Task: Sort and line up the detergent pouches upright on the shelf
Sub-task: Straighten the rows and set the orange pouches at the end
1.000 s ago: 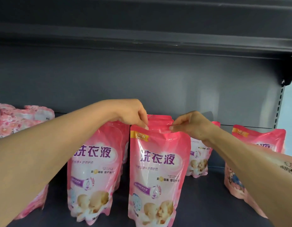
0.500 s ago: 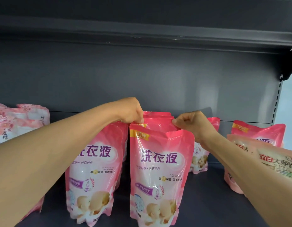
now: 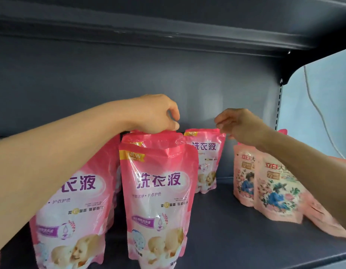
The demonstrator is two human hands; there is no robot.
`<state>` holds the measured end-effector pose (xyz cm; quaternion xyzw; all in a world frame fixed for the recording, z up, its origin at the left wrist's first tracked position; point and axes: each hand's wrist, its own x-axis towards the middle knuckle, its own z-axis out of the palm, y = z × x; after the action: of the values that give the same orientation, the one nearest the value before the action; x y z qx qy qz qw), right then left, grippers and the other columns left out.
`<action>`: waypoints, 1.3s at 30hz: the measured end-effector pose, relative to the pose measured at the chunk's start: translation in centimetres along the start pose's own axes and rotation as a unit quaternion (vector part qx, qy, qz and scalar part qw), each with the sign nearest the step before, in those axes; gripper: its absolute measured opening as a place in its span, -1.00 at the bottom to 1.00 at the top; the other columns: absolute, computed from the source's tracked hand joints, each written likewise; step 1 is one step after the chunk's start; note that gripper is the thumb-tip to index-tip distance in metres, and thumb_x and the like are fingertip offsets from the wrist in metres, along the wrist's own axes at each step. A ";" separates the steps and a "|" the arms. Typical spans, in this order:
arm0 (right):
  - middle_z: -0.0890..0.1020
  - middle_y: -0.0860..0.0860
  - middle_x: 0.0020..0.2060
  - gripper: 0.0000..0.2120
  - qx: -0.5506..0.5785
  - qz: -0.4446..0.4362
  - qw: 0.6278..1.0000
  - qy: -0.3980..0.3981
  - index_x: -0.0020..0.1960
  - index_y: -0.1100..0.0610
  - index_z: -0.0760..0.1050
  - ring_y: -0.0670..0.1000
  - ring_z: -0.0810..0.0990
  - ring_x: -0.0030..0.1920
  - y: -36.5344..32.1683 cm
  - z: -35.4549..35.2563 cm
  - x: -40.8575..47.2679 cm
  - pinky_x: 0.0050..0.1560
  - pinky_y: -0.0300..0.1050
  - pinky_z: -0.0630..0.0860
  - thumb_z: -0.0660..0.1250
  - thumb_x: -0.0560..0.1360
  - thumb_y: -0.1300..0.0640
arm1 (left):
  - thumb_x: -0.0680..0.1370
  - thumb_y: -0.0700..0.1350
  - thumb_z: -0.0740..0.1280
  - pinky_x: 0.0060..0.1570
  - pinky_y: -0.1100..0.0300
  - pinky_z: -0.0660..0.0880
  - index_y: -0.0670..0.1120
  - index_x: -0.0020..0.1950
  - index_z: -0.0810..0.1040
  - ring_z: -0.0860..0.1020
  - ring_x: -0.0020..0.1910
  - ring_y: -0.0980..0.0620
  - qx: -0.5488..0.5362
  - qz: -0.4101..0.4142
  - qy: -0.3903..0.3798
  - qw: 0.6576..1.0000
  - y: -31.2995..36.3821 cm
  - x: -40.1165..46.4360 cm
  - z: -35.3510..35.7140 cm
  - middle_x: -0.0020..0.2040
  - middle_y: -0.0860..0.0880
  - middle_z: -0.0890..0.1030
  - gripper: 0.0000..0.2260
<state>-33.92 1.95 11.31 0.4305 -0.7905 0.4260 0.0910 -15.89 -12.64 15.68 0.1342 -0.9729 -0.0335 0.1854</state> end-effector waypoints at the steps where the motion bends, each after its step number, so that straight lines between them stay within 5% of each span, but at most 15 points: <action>1: 0.60 0.01 -0.14 -0.78 -0.039 -0.003 0.999 -0.011 0.01 0.13 0.54 0.04 0.57 -0.04 0.5 -0.6 0.5 0.07 -0.08 0.48 0.24 0.49 0.38 | 0.52 0.05 0.34 0.18 0.07 0.46 0.08 0.19 0.53 0.52 0.13 -0.01 0.013 0.006 -0.003 1.000 0.7 0.4 0.2 0.15 0.03 0.57 -0.74; 8: 0.54 0.06 0.21 -0.58 -0.271 -0.041 0.954 -0.122 0.30 0.14 0.43 0.07 0.53 0.17 2.7 -2.5 5.4 0.18 -0.11 0.44 0.40 0.46 0.15 | 0.55 0.03 0.31 0.22 0.08 0.42 0.03 0.29 0.46 0.47 0.20 -0.03 0.089 0.005 -0.023 0.996 5.4 3.3 1.2 0.22 0.00 0.52 -0.68; 16: 0.58 -0.01 0.16 -0.68 -0.312 -0.122 0.901 -0.276 0.24 0.12 0.50 0.03 0.53 0.19 4.5 -3.0 10.3 0.28 -0.06 0.41 0.38 0.49 0.16 | 0.55 0.02 0.29 0.13 0.05 0.49 -0.16 0.27 0.48 0.53 0.16 -0.11 0.130 -0.054 -0.030 0.990 11.8 7.2 4.5 0.17 -0.11 0.59 -0.63; 21: 0.59 -0.07 0.10 -0.74 -0.294 -0.151 0.890 -0.315 0.18 0.05 0.54 0.05 0.54 0.15 5.9 -2.2 12.3 0.24 0.11 0.47 0.33 0.50 0.18 | 0.51 -0.04 0.34 -0.16 0.15 0.45 -0.08 0.41 0.24 0.49 0.03 -0.04 -0.012 -0.154 0.014 0.988 12.7 8.3 10.5 0.07 -0.02 0.45 -0.48; 25: 0.60 0.01 0.15 -0.73 -0.260 -0.175 0.896 -0.315 0.21 0.11 0.54 0.06 0.55 0.17 6.9 -1.8 12.7 0.26 0.05 0.47 0.28 0.52 0.21 | 0.42 -0.08 0.46 0.25 -0.03 0.42 -0.09 0.47 0.04 0.34 0.32 -0.11 -0.117 -0.263 0.066 0.955 10.8 8.4 17.2 0.34 -0.10 0.26 -0.21; 29: 0.59 0.02 0.17 -0.73 -0.225 -0.175 0.905 -0.316 0.23 0.15 0.54 0.04 0.55 0.18 7.5 -1.6 13.0 0.29 -0.01 0.44 0.28 0.54 0.20 | 0.35 -0.08 0.52 0.40 -0.03 0.23 -0.10 0.53 -0.20 0.14 0.46 -0.12 -0.204 -0.355 0.123 0.904 8.9 9.5 22.0 0.45 -0.13 0.11 0.04; 32: 0.62 0.03 0.12 -0.78 -0.207 -0.175 0.912 -0.309 0.16 0.15 0.57 0.07 0.57 0.15 7.9 -1.0 13.3 0.27 0.01 0.46 0.30 0.54 0.17 | 0.29 0.02 0.56 0.41 -0.08 0.20 -0.12 0.51 -0.31 0.10 0.48 -0.14 -0.250 -0.386 0.157 0.874 7.6 10.5 24.9 0.49 -0.14 0.05 0.18; 35: 0.65 0.04 -0.05 -0.90 -0.215 -0.186 0.909 -0.305 -0.07 0.12 0.60 0.10 0.58 -0.03 8.2 -0.1 13.8 0.12 -0.01 0.53 0.31 0.53 0.14 | 0.23 0.02 0.58 0.33 -0.10 0.33 -0.02 0.50 -0.34 0.26 0.39 -0.16 -0.306 -0.394 0.180 0.848 7.0 11.3 27.3 0.42 -0.14 0.15 0.22; 39: 0.52 -0.06 -0.32 -0.72 -0.211 -0.164 0.920 -0.289 -0.34 0.00 0.46 -0.01 0.44 -0.23 8.0 0.5 14.4 -0.10 -0.11 0.42 0.28 0.56 0.10 | 0.22 0.01 0.55 0.19 -0.06 0.40 0.02 0.48 -0.30 0.31 0.32 -0.14 -0.292 -0.394 0.213 0.845 6.7 11.9 29.0 0.36 -0.11 0.21 0.17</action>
<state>-48.65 -4.99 13.58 0.6289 -0.7725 0.0861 0.0159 -38.98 -8.97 -6.29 0.4495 -0.7201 -0.3565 0.3902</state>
